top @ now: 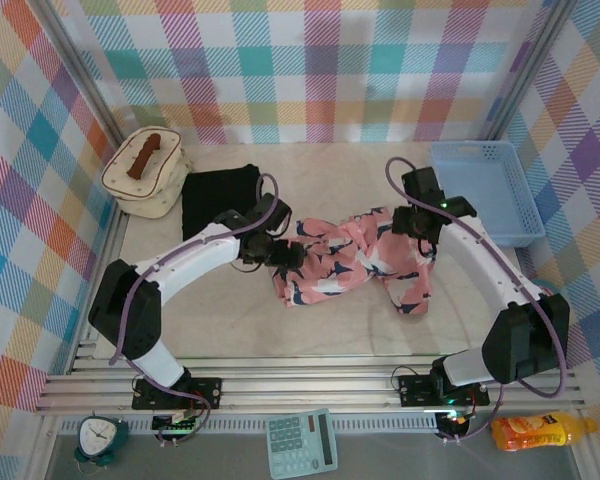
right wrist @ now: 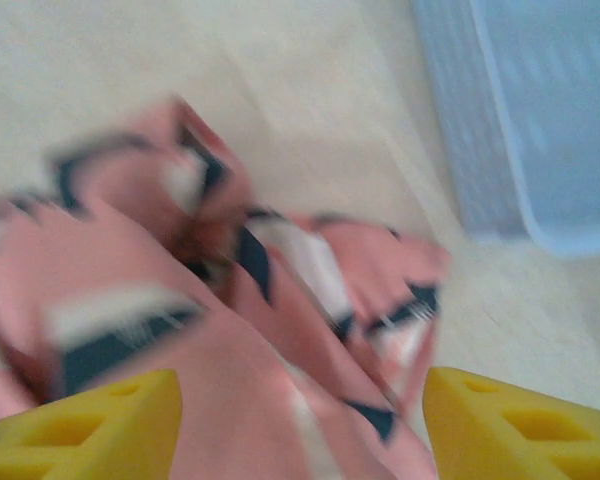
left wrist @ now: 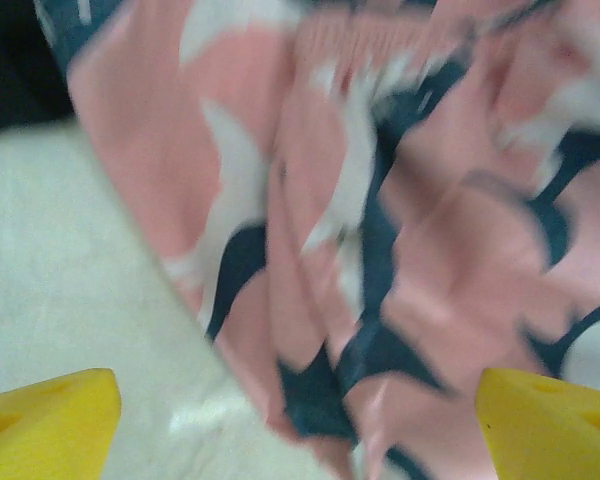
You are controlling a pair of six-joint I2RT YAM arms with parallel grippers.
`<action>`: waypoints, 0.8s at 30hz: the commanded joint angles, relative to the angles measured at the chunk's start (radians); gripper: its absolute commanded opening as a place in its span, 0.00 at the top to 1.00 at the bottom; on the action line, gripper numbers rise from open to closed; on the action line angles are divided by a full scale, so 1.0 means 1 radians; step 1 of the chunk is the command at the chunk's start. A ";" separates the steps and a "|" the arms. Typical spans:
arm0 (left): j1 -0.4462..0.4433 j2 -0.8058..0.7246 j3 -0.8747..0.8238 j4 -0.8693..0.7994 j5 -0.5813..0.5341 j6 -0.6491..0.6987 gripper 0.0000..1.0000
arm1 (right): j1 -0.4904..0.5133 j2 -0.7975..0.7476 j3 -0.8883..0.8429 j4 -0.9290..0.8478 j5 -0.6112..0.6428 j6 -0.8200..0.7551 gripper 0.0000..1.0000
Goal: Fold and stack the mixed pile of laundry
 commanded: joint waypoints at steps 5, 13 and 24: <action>0.011 0.190 0.117 0.193 0.004 -0.133 0.11 | 0.001 0.318 0.183 0.105 -0.150 -0.053 0.28; 0.005 0.353 0.075 0.222 0.123 -0.195 0.44 | 0.000 0.407 0.199 0.112 -0.247 -0.047 0.87; 0.116 0.322 0.539 0.036 0.006 0.008 0.97 | -0.050 0.480 0.655 0.022 -0.269 -0.150 1.00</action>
